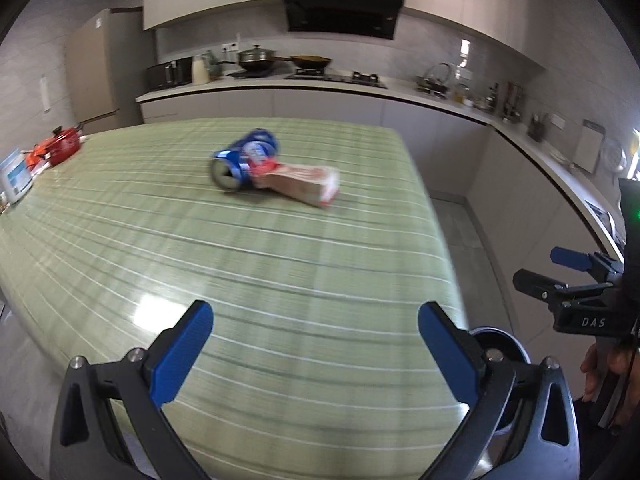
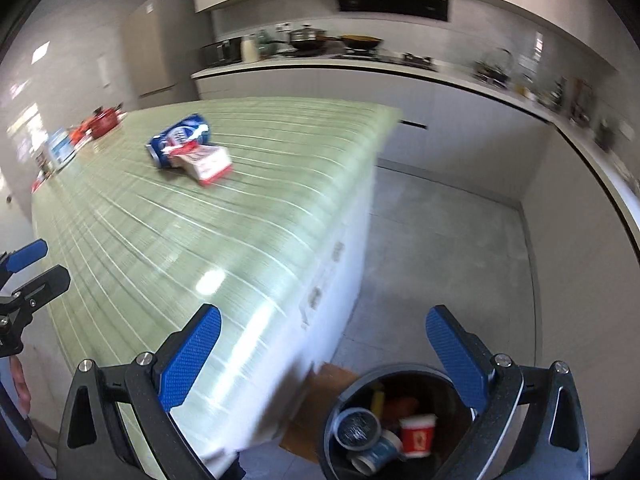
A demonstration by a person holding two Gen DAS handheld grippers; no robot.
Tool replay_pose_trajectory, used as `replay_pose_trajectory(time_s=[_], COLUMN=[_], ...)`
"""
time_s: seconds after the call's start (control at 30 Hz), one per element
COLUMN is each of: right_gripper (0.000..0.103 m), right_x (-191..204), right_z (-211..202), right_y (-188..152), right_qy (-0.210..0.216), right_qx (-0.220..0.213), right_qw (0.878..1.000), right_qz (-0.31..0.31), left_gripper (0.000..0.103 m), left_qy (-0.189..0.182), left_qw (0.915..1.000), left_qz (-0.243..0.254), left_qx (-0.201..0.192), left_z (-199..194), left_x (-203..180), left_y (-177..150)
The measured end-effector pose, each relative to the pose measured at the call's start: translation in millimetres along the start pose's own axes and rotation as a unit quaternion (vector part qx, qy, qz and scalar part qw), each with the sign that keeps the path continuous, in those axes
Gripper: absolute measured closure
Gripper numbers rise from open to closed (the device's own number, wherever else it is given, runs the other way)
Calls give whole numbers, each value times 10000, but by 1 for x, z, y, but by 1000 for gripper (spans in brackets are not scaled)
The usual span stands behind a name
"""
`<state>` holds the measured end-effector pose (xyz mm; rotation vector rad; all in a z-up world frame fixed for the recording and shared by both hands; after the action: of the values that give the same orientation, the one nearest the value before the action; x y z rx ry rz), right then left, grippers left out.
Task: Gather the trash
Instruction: 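Move both tools back over the table toward the blue can and snack bag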
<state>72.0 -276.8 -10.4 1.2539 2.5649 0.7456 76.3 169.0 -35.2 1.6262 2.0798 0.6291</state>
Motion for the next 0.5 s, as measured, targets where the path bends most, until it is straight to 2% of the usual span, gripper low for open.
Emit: replay_pose_trajectory(time_s=[0.3,0.5], right_gripper=[0,0], right_x=[80,112], right_z=[35,60], right_y=[66,98], right_qy=[105,111], right_qx=[13,45], right_qw=[9988,9981], right_qz=[-484,-606], left_gripper=[0,0], left_qy=[-2,-80], left_qw=[10000,9999], left_qz=[28,-6], left_qx=[8,63], left_z=[20,38], left_x=[62,98], left_y=[32,52])
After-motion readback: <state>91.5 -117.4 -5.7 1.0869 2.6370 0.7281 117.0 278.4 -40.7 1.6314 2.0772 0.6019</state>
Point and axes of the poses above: each gripper's, at about its wrist camera, not at the fingertips, and z roughly the way its jaws point, x to its left, y to its top, the point moved 2 cm from there along z, roughly the way its jaws point, and after that the axes turned 10 degrees about x, right-handed, at the moved point
